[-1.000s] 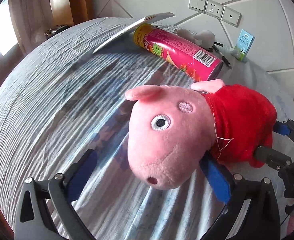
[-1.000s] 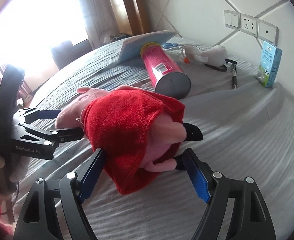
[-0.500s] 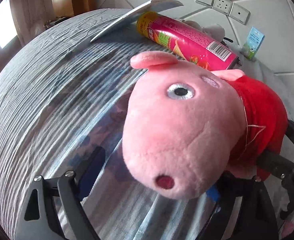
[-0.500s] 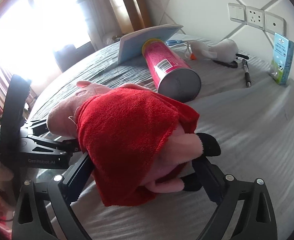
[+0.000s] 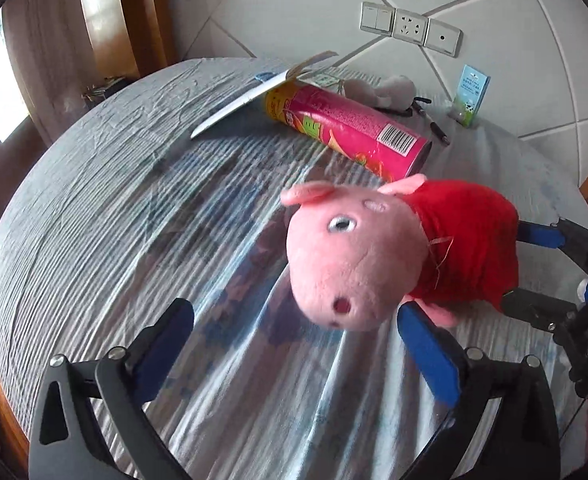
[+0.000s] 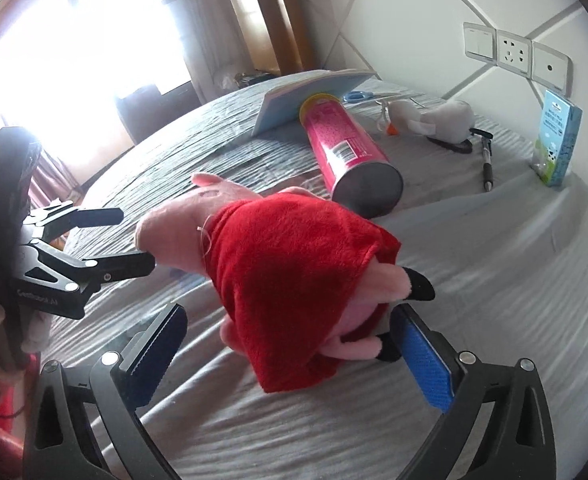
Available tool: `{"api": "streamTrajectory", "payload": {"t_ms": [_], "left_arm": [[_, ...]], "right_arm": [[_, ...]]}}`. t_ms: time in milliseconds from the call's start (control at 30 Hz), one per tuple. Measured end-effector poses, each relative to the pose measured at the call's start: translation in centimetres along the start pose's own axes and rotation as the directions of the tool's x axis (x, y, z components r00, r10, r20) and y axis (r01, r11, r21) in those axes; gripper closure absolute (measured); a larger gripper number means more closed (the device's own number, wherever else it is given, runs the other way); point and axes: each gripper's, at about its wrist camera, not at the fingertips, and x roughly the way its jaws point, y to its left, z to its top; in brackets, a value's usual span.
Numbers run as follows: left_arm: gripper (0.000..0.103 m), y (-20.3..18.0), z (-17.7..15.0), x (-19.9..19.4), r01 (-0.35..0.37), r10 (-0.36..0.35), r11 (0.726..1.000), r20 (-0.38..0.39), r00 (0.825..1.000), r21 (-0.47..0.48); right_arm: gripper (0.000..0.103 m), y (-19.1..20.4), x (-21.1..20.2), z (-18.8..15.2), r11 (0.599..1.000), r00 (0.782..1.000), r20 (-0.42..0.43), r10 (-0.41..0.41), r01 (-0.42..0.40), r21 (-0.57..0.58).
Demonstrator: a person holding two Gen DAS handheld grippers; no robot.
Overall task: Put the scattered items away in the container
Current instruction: 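Close the right gripper on the Peppa Pig plush's red dress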
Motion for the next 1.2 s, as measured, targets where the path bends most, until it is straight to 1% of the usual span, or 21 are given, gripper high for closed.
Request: {"api": "streamTrajectory", "payload": {"t_ms": [67,133,200,267,333,400,433,500,600,700,800,967,1000,1033,1067,1100,1133,1200], "left_arm": [[0.000,0.0,0.4,0.6,-0.007,0.008,1.000,-0.014,1.000,0.007],[0.000,0.0,0.6,1.5,-0.006,0.006,1.000,-0.033,0.999,0.011],[0.000,-0.1,0.6,2.6,0.033,-0.033,0.999,-0.056,0.998,-0.001],[0.000,-0.1,0.5,3.2,0.071,-0.072,0.997,-0.058,0.996,-0.025],[0.000,-0.1,0.6,3.7,0.108,-0.110,0.993,-0.064,0.992,-0.041],[0.000,-0.2,0.7,4.4,0.143,-0.146,0.989,-0.086,0.986,-0.041],[0.000,-0.5,0.6,4.8,0.151,-0.154,0.988,-0.095,0.984,-0.038],[0.000,-0.8,0.5,5.4,0.159,-0.161,0.987,-0.095,0.982,-0.033],[0.000,-0.8,0.5,5.5,0.167,-0.170,0.985,-0.076,0.982,-0.053],[0.000,-1.1,0.4,5.7,0.164,-0.167,0.986,-0.066,0.984,-0.040],[0.000,-1.1,0.4,6.1,0.172,-0.174,0.984,-0.070,0.982,-0.036],[0.000,-1.0,0.1,6.5,0.195,-0.199,0.979,-0.077,0.977,-0.056],[0.005,-1.0,0.1,6.3,0.204,-0.208,0.977,-0.069,0.976,-0.063],[0.012,-1.0,0.0,6.1,0.212,-0.216,0.975,-0.060,0.975,-0.069],[0.029,-1.2,0.2,5.6,0.211,-0.215,0.975,-0.048,0.975,-0.069],[0.029,-1.5,0.3,5.1,0.208,-0.211,0.976,-0.035,0.977,-0.067],[0.029,-1.7,0.4,5.1,0.200,-0.202,0.978,-0.034,0.979,-0.056],[0.029,-2.1,0.5,5.5,0.181,-0.182,0.983,-0.038,0.983,-0.027]], "right_arm": [[0.000,-0.1,0.5,0.2,1.000,1.000,-0.013,-0.016,0.016,-0.002],[0.000,-0.4,1.1,0.2,1.000,1.000,-0.026,-0.013,0.013,0.007],[0.000,-0.6,1.7,0.1,1.000,0.999,-0.032,-0.014,0.015,0.010],[0.000,-0.9,2.0,0.1,1.000,1.000,-0.029,-0.004,0.005,0.021],[0.000,-1.5,2.6,0.1,0.999,0.999,-0.034,0.015,-0.013,0.050],[0.000,-1.9,3.2,0.1,0.996,0.998,-0.048,0.045,-0.041,0.074],[0.000,-2.0,3.5,0.0,0.995,0.997,-0.053,0.055,-0.050,0.082],[0.000,-2.0,3.7,0.0,0.995,0.997,-0.046,0.058,-0.054,0.080],[0.000,-2.1,3.9,0.2,0.994,0.997,-0.041,0.059,-0.055,0.091],[0.000,-1.9,4.3,0.1,0.995,0.998,-0.044,0.049,-0.045,0.085],[0.000,-1.6,4.6,0.0,0.996,0.998,-0.047,0.039,-0.035,0.078],[0.001,-1.2,5.1,-0.1,0.998,0.998,-0.052,0.021,-0.017,0.065],[0.006,-1.1,5.2,-0.1,0.998,0.998,-0.053,0.017,-0.014,0.063],[0.013,-1.0,5.3,-0.1,0.998,0.998,-0.054,0.014,-0.010,0.060],[0.016,-0.9,5.4,-0.2,0.998,0.998,-0.055,0.010,-0.007,0.058],[0.019,-0.7,5.1,-0.1,0.999,0.999,-0.039,-0.001,0.003,0.054],[0.019,-0.7,4.9,0.0,0.999,0.999,-0.033,-0.008,0.010,0.053],[0.019,-1.0,5.4,0.0,0.998,0.999,-0.048,-0.010,0.013,0.057]]}}
